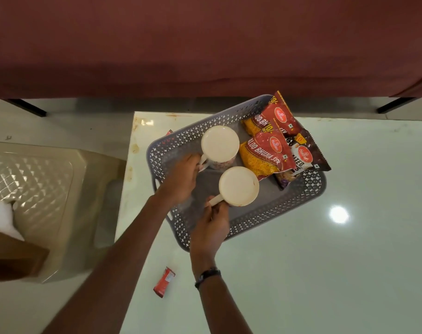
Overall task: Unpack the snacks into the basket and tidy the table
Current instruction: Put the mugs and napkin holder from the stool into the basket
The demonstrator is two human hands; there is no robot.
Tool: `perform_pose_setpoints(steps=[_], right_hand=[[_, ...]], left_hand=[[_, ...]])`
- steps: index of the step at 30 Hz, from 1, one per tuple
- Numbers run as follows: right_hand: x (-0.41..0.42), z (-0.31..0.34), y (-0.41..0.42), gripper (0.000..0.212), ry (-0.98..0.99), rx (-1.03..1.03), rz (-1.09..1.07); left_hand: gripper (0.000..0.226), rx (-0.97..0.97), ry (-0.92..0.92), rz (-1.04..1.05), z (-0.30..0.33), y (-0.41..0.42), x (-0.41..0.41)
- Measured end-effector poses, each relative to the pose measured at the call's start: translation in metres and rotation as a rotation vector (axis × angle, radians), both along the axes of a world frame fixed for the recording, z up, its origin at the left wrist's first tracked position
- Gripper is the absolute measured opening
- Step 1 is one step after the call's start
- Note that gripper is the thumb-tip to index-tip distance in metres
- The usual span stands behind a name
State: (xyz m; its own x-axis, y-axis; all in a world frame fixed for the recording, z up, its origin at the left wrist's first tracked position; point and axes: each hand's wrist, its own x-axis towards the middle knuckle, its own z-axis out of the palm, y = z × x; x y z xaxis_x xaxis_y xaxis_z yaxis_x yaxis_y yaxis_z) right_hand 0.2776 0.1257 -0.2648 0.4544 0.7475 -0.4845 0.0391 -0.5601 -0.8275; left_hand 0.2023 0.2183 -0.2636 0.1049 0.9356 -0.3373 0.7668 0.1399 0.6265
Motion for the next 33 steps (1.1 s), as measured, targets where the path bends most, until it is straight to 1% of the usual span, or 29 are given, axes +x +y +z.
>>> perform_pose_setpoints(steps=[2, 5, 8, 11, 15, 19, 24, 27, 31, 33], right_hand=[[0.006, 0.006, 0.000, 0.021, 0.018, -0.013, 0.003], [0.015, 0.018, -0.008, 0.029, -0.021, -0.059, 0.006], [0.022, 0.033, -0.025, 0.035, -0.085, -0.049, 0.006], [0.013, 0.053, -0.042, 0.035, -0.086, 0.034, 0.087], [-0.034, 0.081, -0.055, 0.031, -0.035, 0.188, 0.317], [-0.103, 0.102, -0.068, 0.031, 0.014, 0.338, 0.590], [-0.182, 0.095, -0.084, 0.031, -0.003, 0.411, 0.992], [-0.215, 0.079, -0.091, 0.031, -0.066, 0.420, 1.181], [-0.244, 0.063, -0.093, 0.034, -0.173, 0.404, 1.368], [-0.255, 0.057, -0.093, 0.033, -0.189, 0.362, 1.442]], left_hand=[[0.027, 0.063, -0.011, 0.072, 0.004, -0.008, 0.001], [0.033, 0.192, -0.090, 0.261, 0.022, -0.035, -0.002], [0.028, 0.303, -0.201, 0.465, 0.046, -0.076, -0.010], [0.021, 0.321, -0.285, 0.672, 0.069, -0.117, -0.023], [0.021, 0.327, -0.342, 0.884, 0.093, -0.163, -0.058], [0.022, 0.382, -0.295, 1.101, 0.108, -0.203, -0.112], [0.026, 0.472, -0.214, 1.404, 0.105, -0.239, -0.180], [0.038, 0.437, -0.181, 1.458, 0.090, -0.250, -0.206], [0.051, 0.320, -0.262, 1.443, 0.075, -0.253, -0.226], [0.055, 0.261, -0.299, 1.418, 0.069, -0.253, -0.233]])
